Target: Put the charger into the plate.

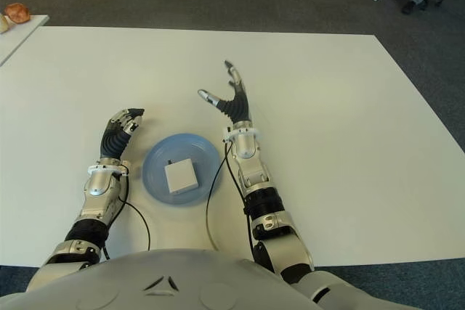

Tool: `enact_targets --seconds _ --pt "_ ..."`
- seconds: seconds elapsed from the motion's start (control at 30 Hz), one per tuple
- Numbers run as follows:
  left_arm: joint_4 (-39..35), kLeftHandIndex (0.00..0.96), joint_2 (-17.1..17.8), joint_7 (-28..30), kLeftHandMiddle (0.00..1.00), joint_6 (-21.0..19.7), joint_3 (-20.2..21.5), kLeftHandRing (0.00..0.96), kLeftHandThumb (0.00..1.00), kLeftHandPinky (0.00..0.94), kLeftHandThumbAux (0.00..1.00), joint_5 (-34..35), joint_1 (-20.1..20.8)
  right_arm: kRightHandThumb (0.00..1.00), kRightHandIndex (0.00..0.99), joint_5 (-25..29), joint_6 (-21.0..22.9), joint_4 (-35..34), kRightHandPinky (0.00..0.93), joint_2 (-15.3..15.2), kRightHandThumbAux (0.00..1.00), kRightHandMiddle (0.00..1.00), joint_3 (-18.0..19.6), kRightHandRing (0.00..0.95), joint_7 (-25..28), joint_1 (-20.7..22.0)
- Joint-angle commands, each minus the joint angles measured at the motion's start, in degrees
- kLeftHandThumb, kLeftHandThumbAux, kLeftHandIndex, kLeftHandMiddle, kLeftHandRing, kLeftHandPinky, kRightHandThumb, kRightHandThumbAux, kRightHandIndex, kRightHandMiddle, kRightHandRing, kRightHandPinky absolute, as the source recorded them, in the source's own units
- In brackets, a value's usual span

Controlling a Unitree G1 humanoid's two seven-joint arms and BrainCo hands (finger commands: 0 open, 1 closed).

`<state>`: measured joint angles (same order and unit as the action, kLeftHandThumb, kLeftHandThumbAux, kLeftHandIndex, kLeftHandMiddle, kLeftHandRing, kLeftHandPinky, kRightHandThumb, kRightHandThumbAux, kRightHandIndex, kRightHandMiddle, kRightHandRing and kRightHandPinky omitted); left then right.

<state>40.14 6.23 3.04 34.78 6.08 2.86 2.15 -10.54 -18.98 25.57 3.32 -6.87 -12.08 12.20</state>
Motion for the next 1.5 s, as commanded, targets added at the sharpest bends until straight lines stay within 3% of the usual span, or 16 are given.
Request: enact_targets --seconds 0.03,0.23,0.4,0.6,0.9,1.13,1.5 --pt "7.0 0.293 -1.6 1.6 0.299 -3.9 -0.5 0.264 0.0 0.249 0.556 0.2 -4.4 0.019 0.007 1.5 -3.4 3.3 0.043 1.8 0.786 0.015 -0.2 0.006 0.7 -2.3" --pt "7.6 0.274 -1.2 2.1 0.299 -3.5 -0.2 0.266 0.0 0.244 0.565 0.4 -4.3 0.001 0.023 2.0 -8.9 11.4 0.046 -0.5 0.792 0.033 0.8 0.021 2.3 -2.3" --pt "7.8 0.263 -1.0 2.3 0.299 -3.7 -0.2 0.265 0.0 0.238 0.566 0.5 -4.3 0.0 0.031 -0.2 -11.1 17.7 0.015 -3.1 0.718 0.047 0.9 0.032 1.9 -0.5" --pt "8.0 0.251 -0.4 3.2 0.293 -4.1 -0.1 0.257 0.0 0.226 0.57 0.6 -4.2 0.0 0.036 -4.1 -10.8 21.9 0.001 -4.2 0.63 0.064 -0.5 0.042 -1.4 0.8" --pt "8.2 0.228 0.0 3.5 0.278 -5.0 0.4 0.252 0.0 0.234 0.585 1.0 -4.1 0.0 0.034 -7.1 -10.5 25.8 0.0 -5.0 0.581 0.069 -1.7 0.048 -5.4 2.6" --pt "8.2 0.215 0.0 3.2 0.276 -5.1 0.8 0.256 0.0 0.24 0.6 1.4 -4.2 0.0 0.03 -6.1 -12.1 28.6 0.018 -4.7 0.598 0.08 -1.0 0.052 -5.9 3.2" --pt "7.3 0.108 -0.2 5.2 0.166 -6.1 1.4 0.158 0.0 0.145 0.617 3.4 -4.6 0.0 0.061 -1.4 -14.8 31.6 0.05 -3.8 0.739 0.079 1.6 0.049 -1.6 3.4"
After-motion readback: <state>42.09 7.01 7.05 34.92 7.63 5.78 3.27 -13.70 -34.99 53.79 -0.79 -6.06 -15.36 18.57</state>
